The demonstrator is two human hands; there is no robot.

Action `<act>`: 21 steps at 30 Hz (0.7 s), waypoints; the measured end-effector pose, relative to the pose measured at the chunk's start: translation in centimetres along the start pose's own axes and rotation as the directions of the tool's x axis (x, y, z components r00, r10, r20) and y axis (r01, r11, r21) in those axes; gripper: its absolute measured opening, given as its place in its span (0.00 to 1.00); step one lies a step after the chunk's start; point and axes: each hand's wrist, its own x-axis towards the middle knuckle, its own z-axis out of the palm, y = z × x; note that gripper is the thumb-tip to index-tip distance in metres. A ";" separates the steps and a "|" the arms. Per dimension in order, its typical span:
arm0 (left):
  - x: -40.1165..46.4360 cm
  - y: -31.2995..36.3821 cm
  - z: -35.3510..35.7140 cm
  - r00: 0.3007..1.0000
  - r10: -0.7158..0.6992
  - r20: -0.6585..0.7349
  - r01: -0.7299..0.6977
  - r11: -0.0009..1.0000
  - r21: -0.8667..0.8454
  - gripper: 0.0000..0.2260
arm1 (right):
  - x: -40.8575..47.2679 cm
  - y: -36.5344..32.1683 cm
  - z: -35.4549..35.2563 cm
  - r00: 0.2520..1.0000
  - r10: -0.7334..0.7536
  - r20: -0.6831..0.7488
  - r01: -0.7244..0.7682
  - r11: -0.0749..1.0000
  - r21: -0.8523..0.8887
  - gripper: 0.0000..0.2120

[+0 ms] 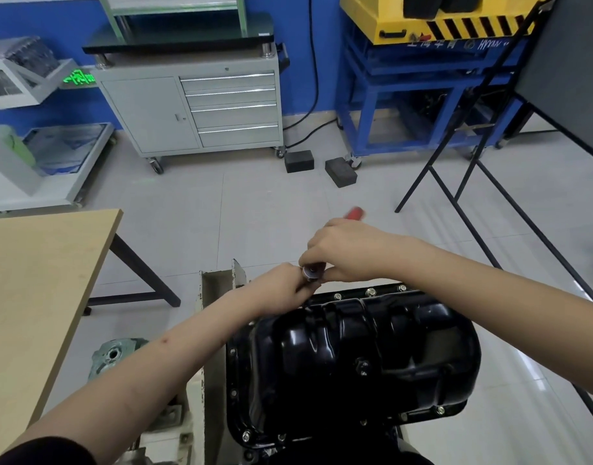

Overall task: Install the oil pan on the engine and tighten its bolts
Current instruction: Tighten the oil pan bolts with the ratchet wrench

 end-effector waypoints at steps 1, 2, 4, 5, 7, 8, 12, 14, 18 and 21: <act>0.1 -0.1 0.1 1.000 -0.011 0.014 0.011 1.000 -0.009 0.14 | 0.0 0.0 0.0 1.000 -0.026 -0.006 0.026 0.999 -0.019 0.09; 0.2 -0.1 0.1 1.000 -0.021 0.021 0.021 1.000 -0.011 0.15 | 0.0 0.1 0.1 0.999 -0.034 -0.015 0.033 0.999 -0.034 0.09; 0.2 -0.2 0.1 1.000 -0.030 0.006 0.030 1.000 -0.009 0.15 | 0.1 0.1 0.0 0.999 0.010 -0.033 -0.011 0.999 -0.049 0.12; 0.2 -0.2 0.0 0.999 -0.036 -0.017 0.036 0.999 -0.005 0.15 | 0.1 0.0 0.0 0.998 0.051 -0.036 -0.053 0.997 -0.053 0.15; 0.3 -0.2 -0.1 0.996 -0.048 -0.073 0.049 0.999 0.015 0.15 | 0.0 -0.1 0.0 0.991 0.134 -0.026 -0.135 0.990 -0.041 0.21; 0.3 -0.2 0.0 0.995 -0.045 -0.093 0.048 0.998 0.032 0.15 | 0.0 -0.2 0.0 0.987 0.162 -0.023 -0.162 0.986 -0.027 0.22; 0.4 -0.1 0.0 0.998 0.009 -0.068 -0.006 0.999 0.043 0.14 | 0.0 0.0 0.0 0.995 0.097 -0.014 -0.096 0.995 0.033 0.11; 0.5 0.1 -0.1 1.000 0.016 -0.017 -0.015 0.999 0.045 0.15 | 0.0 0.2 0.0 1.000 0.013 -0.019 -0.013 1.000 -0.006 0.08; 0.5 0.0 -0.4 1.000 -0.012 0.007 0.012 0.999 0.030 0.15 | 0.1 0.1 0.0 0.998 0.019 -0.052 -0.023 0.997 -0.068 0.10; 0.2 0.1 -0.6 0.998 -0.033 -0.058 0.037 0.998 0.060 0.14 | 0.0 -0.1 0.0 0.989 0.140 -0.040 -0.142 0.988 -0.053 0.21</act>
